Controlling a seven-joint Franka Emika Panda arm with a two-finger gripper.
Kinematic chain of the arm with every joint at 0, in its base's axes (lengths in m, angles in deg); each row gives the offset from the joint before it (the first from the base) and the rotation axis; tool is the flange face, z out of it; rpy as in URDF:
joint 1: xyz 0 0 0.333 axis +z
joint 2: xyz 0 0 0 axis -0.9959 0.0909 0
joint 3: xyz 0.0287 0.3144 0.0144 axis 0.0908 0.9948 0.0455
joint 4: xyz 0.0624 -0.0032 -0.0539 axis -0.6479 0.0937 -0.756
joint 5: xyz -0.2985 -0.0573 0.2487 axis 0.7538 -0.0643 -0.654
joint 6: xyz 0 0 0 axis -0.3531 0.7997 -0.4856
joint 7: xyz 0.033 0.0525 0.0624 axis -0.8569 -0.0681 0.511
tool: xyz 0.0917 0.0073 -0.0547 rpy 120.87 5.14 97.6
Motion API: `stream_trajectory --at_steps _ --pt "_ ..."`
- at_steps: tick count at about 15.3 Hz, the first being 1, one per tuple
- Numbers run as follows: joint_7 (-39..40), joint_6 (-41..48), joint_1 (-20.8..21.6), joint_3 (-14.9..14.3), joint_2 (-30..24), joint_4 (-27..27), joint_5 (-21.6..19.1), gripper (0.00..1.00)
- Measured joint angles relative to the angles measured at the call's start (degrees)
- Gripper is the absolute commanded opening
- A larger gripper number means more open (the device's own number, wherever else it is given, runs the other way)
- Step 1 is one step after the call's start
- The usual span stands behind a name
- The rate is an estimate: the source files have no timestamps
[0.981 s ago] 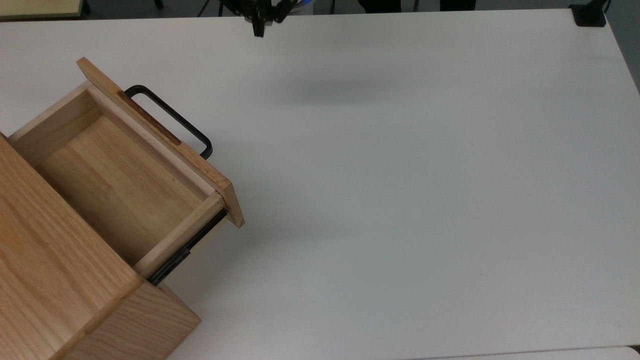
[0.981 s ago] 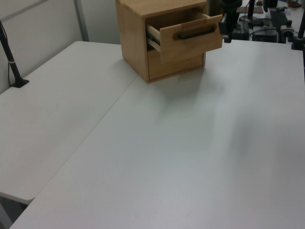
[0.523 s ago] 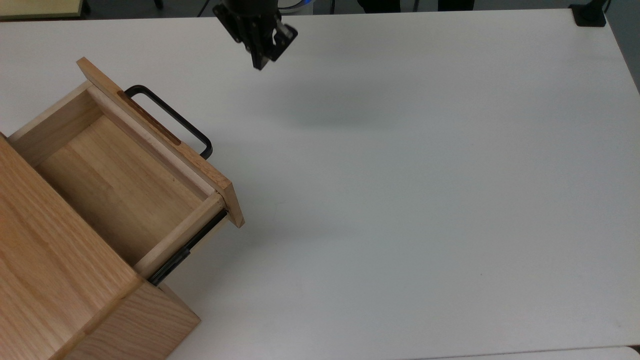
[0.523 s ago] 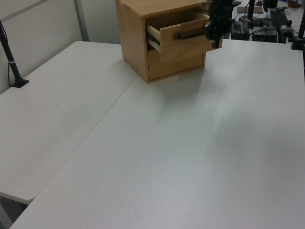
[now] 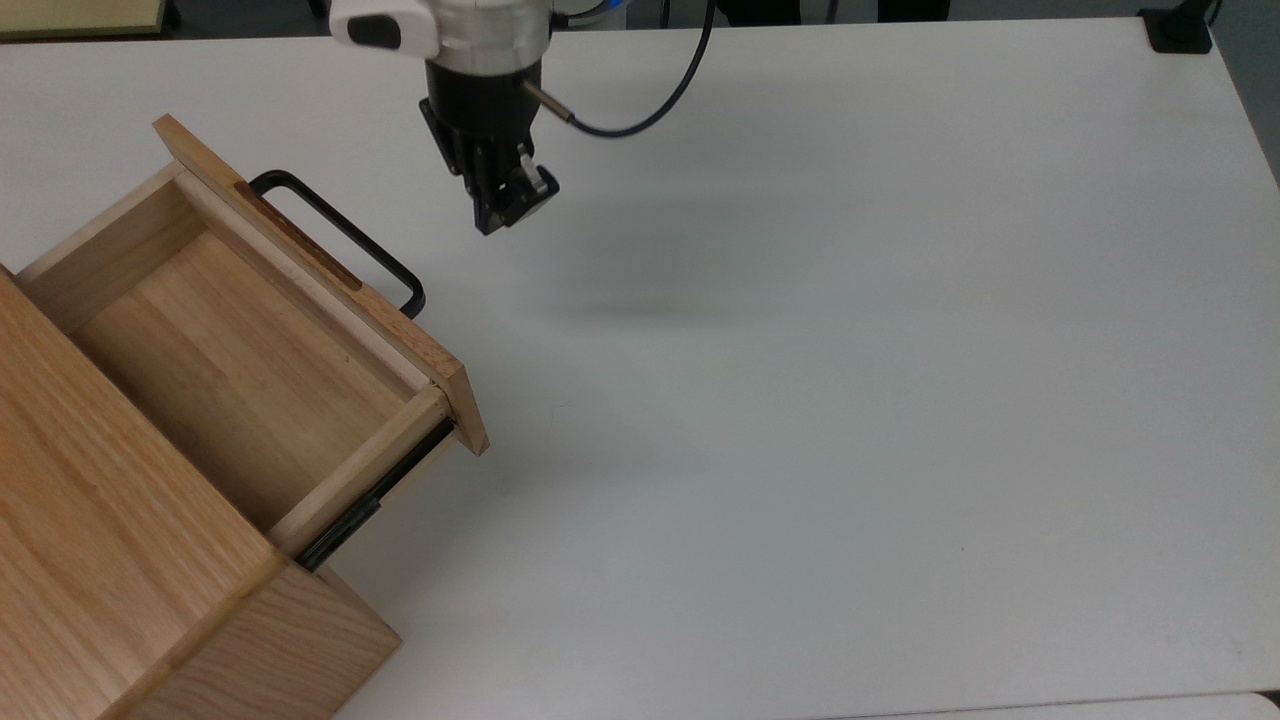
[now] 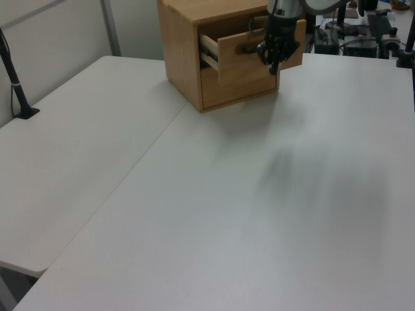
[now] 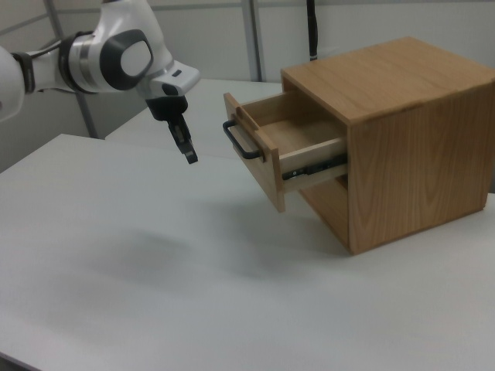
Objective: Close the drawer by sliding it
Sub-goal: 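Lower the gripper down to the drawer's black bar handle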
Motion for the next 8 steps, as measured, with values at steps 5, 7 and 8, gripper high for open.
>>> stream_trajectory --at_steps 5,7,8 --pt "-0.8 -3.0 -1.7 -0.3 3.5 -2.4 2.0 0.0" --pt "-0.7 -5.4 -2.7 -0.3 4.2 -3.0 2.7 0.0" --pt "-0.7 -7.0 -3.3 -0.4 4.5 -3.0 3.9 0.0"
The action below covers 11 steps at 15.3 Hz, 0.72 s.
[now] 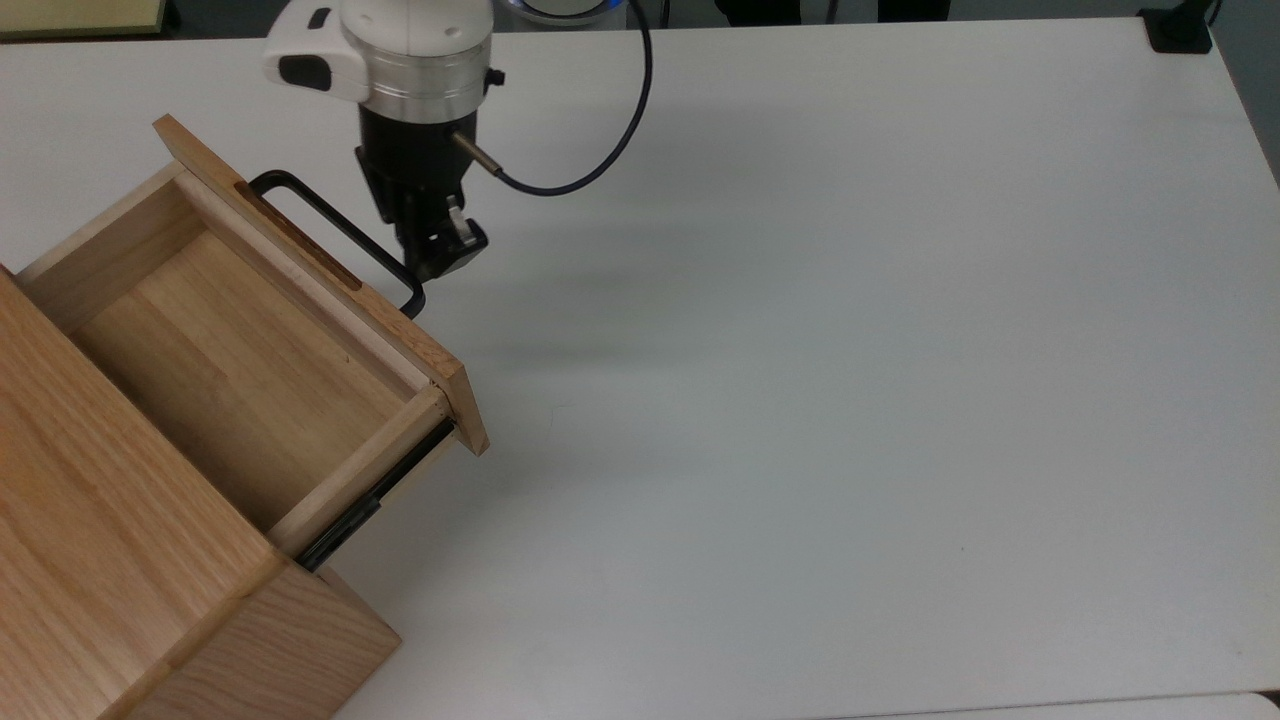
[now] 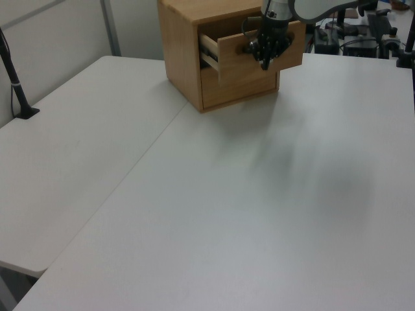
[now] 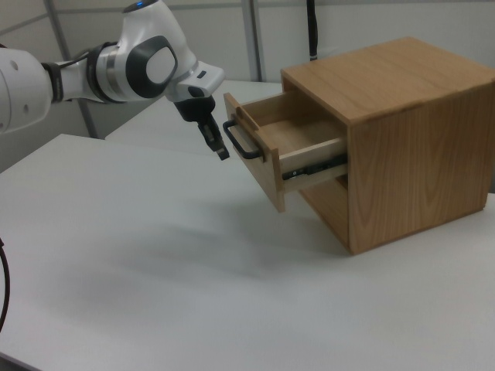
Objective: Close the drawer by sliding it
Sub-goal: 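Lower the gripper down to the drawer's black bar handle, then push the drawer front with the gripper into the wooden cabinet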
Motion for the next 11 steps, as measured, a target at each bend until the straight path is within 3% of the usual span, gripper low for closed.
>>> stream_trajectory --at_steps 6,11 --pt "9.8 -1.1 -1.9 0.0 0.9 -0.3 0.7 0.0" --pt "13.6 -1.7 -4.4 0.0 1.8 -3.6 0.7 0.0"
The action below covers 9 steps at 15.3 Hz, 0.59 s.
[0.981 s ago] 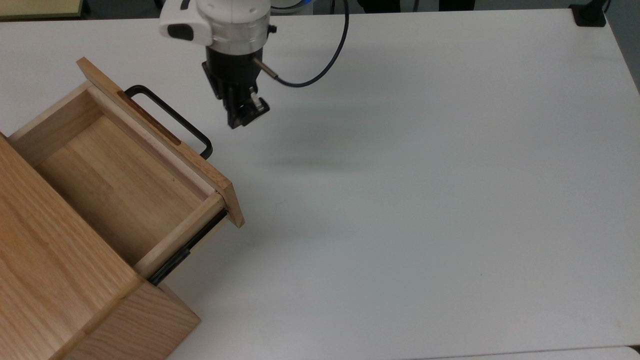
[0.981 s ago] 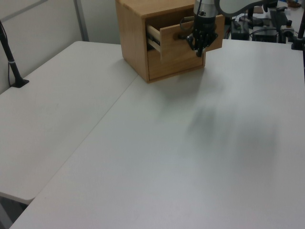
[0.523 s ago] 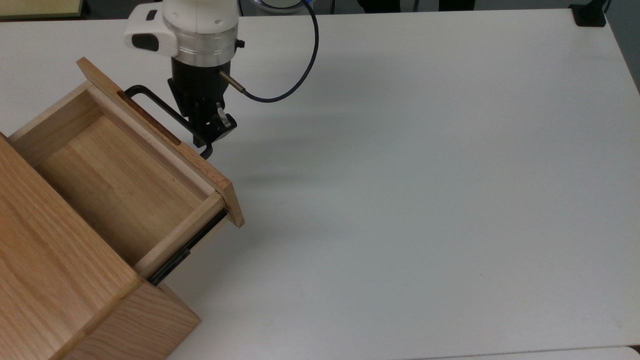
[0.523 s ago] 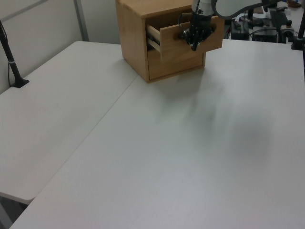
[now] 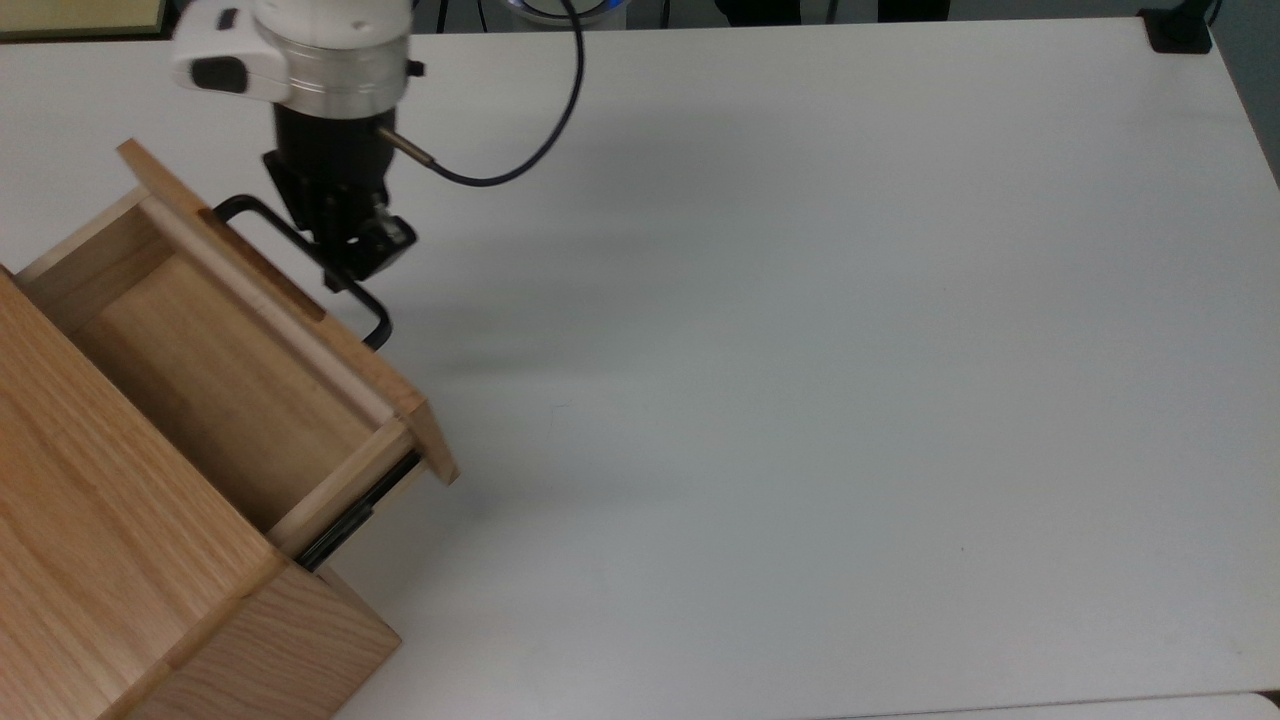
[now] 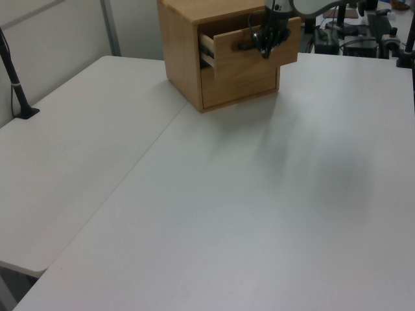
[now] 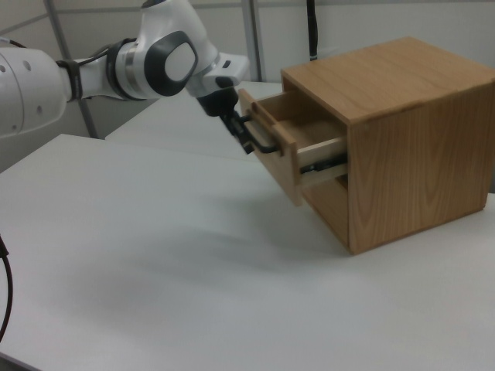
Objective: Close the drawer by sliding it
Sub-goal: 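Push the drawer front with the gripper into the wooden cabinet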
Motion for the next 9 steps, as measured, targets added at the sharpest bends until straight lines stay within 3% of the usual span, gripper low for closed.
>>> stream_trajectory --at_steps 9 --pt "2.3 -17.1 -4.5 0.0 6.2 -2.5 0.4 0.0"
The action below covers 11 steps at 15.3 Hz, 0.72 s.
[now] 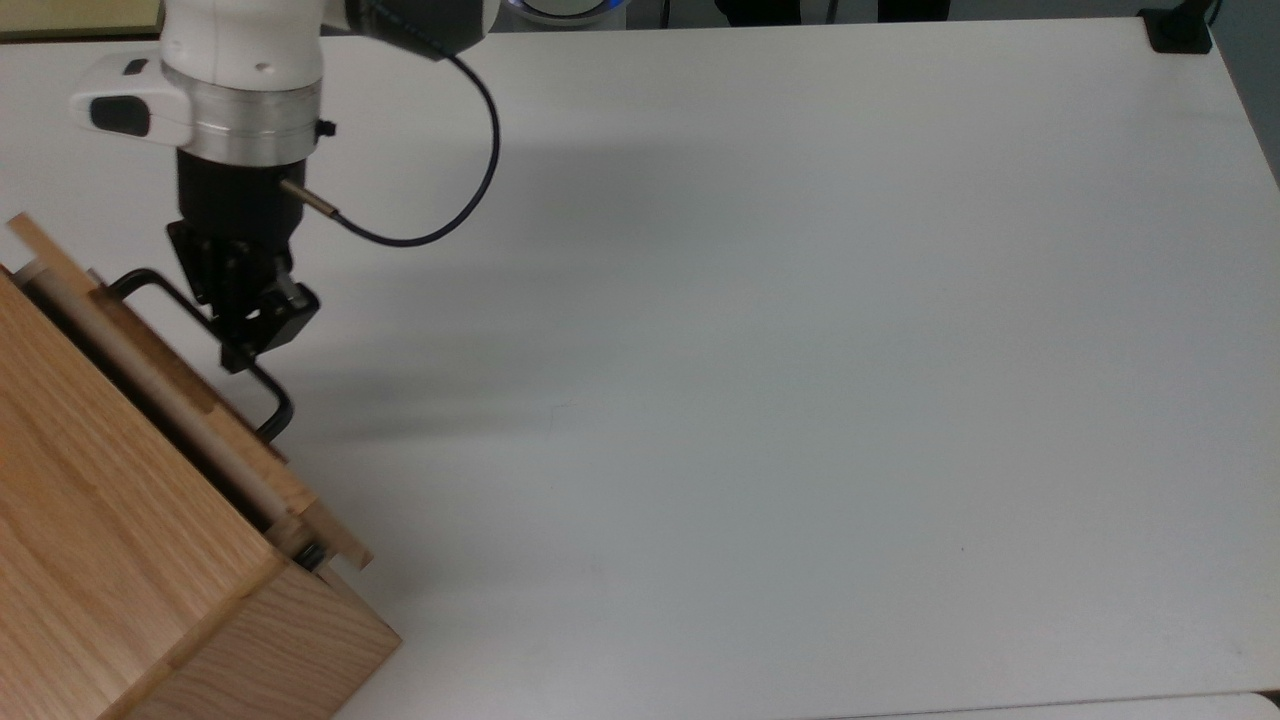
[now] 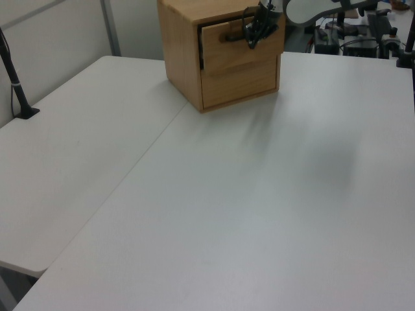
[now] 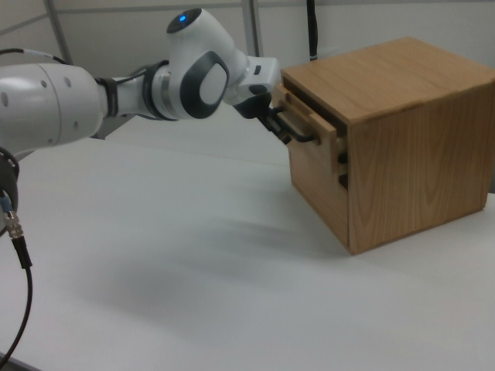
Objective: Close the drawer by sliding it
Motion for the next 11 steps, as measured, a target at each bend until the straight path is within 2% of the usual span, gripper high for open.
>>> stream_trajectory --at_steps 4,11 --pt "0.8 -6.5 -2.0 0.2 1.5 -0.4 1.5 0.0" --pt "2.6 -7.6 -2.1 0.3 1.7 -0.4 1.5 0.0"
